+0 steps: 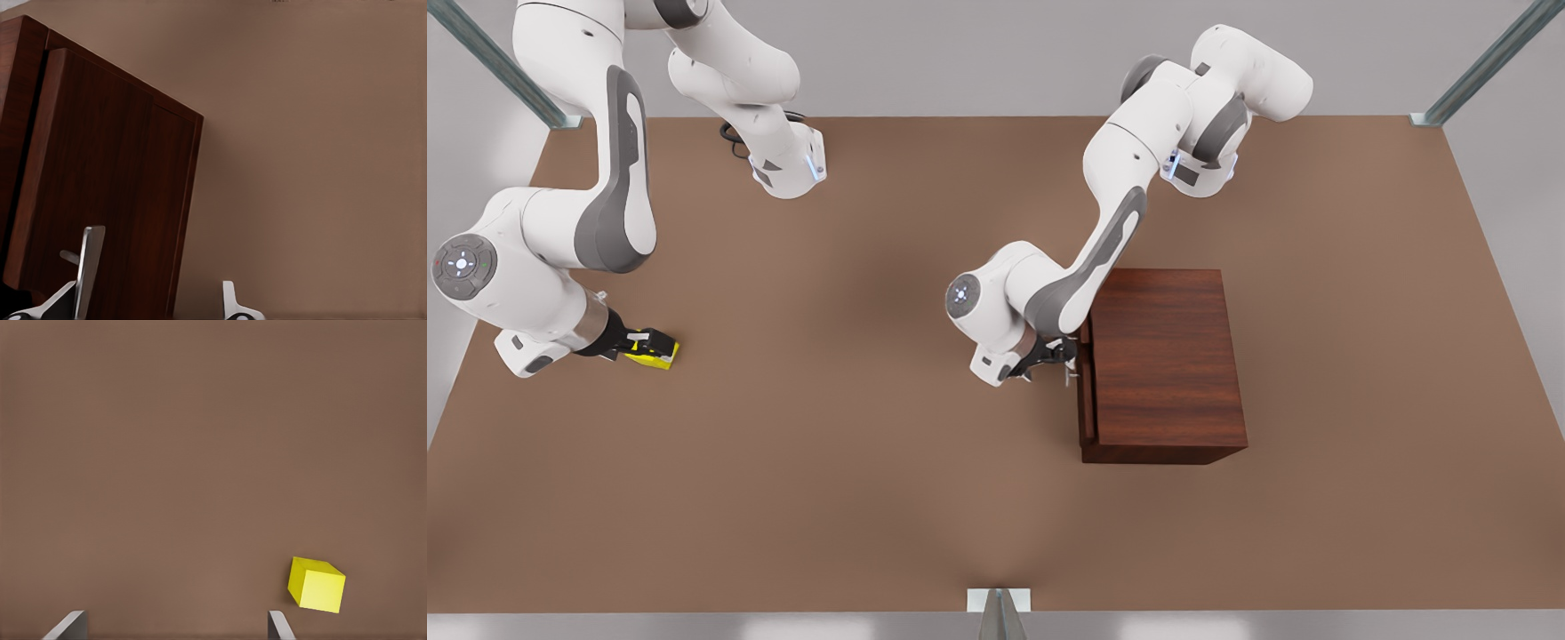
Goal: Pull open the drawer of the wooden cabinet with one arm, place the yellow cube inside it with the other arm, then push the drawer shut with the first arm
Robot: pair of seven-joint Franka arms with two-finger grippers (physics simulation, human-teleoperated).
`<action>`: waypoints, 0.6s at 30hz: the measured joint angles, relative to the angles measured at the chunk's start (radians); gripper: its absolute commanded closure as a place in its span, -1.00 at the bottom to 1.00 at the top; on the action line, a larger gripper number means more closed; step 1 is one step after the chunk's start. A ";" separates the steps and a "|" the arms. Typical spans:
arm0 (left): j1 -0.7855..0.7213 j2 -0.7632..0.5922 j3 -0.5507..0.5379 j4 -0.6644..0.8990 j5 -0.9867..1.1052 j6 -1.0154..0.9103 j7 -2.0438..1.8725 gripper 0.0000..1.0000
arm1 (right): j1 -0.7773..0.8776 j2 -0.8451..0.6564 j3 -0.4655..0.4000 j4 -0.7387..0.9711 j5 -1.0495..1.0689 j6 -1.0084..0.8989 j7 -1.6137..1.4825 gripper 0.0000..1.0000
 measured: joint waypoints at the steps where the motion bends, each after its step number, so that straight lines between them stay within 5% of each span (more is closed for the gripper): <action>1: -0.002 0.000 0.000 0.000 0.000 0.002 -0.003 -1.00 | 0.000 0.000 0.000 0.000 0.000 0.000 0.000 -1.00; 18: -0.024 0.010 -0.012 0.008 -0.002 0.080 -0.043 -1.00 | -0.001 -0.001 0.000 0.003 0.001 0.000 0.000 -1.00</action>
